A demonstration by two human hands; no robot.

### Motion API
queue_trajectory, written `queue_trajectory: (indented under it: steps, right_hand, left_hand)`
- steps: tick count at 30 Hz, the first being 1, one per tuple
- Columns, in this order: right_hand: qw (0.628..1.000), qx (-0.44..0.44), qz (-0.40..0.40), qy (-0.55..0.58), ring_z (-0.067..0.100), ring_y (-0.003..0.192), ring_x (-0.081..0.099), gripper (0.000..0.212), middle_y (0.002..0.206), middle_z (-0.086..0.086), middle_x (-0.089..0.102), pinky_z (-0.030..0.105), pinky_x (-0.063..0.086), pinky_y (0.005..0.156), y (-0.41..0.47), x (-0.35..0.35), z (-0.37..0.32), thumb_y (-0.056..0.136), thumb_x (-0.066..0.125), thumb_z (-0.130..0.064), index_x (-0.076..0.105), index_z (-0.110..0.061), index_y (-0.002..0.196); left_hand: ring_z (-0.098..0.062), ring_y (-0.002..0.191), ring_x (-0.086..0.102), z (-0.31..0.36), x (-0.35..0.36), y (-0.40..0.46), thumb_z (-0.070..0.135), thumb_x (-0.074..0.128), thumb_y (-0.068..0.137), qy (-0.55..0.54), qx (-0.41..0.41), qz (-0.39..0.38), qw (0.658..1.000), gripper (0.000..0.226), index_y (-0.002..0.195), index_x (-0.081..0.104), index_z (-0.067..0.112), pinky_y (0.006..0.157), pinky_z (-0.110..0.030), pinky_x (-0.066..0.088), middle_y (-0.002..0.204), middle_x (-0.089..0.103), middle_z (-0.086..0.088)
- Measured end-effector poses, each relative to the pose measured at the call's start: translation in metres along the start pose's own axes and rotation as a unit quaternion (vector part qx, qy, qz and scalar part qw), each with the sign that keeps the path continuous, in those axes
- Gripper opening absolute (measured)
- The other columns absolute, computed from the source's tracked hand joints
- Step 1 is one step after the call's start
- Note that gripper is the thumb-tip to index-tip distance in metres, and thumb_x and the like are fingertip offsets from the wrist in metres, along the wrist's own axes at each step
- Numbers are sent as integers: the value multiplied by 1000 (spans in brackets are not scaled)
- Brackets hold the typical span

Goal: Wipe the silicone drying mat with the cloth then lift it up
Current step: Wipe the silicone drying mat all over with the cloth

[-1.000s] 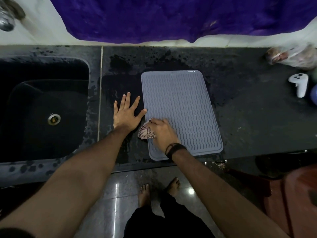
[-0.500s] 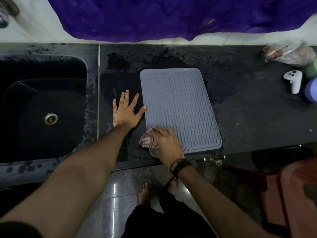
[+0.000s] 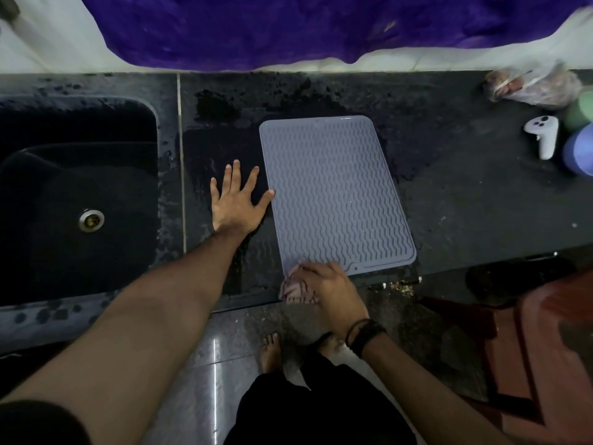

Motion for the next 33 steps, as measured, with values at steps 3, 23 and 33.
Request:
queue_trajectory:
  steps: [3,23,33]
  right_hand:
    - [999,21,39,1,30,115,50,59,136,5,57,39,46,99,37,-17,5,73,65,6,61,-15,128]
    - [999,-43,-11,-20,31,111,51,64,137,6,55,42,49,94,34,-17,1,68,71,3,58,-15,128]
    - [991,-78,-75,-80,32,120,44,57,153,5,36,45,41,99,30,18,2,83,54,1,48,-15,137]
  left_hand:
    - [-22,157,-10,0,0,-1,83,11,91,3,6,4,1000,83,161,11,38,124,-54,-8,171,-6,-4]
    - [-19,157,-9,-1,-1,-1,83,12,91,11,-18,10,1000,81,160,10,42,125,-53,-5,171,-6,-1]
    - [-19,156,-11,-1,-1,1,84,12,91,20,-32,2,999,80,160,4,43,125,-50,-7,170,-9,0]
Point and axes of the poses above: each hand's wrist, its own y-axis towards the middle knuckle, its own x-axis out of the palm, z = x × y, the point moved 9 cm from there along y, towards the middle knuckle
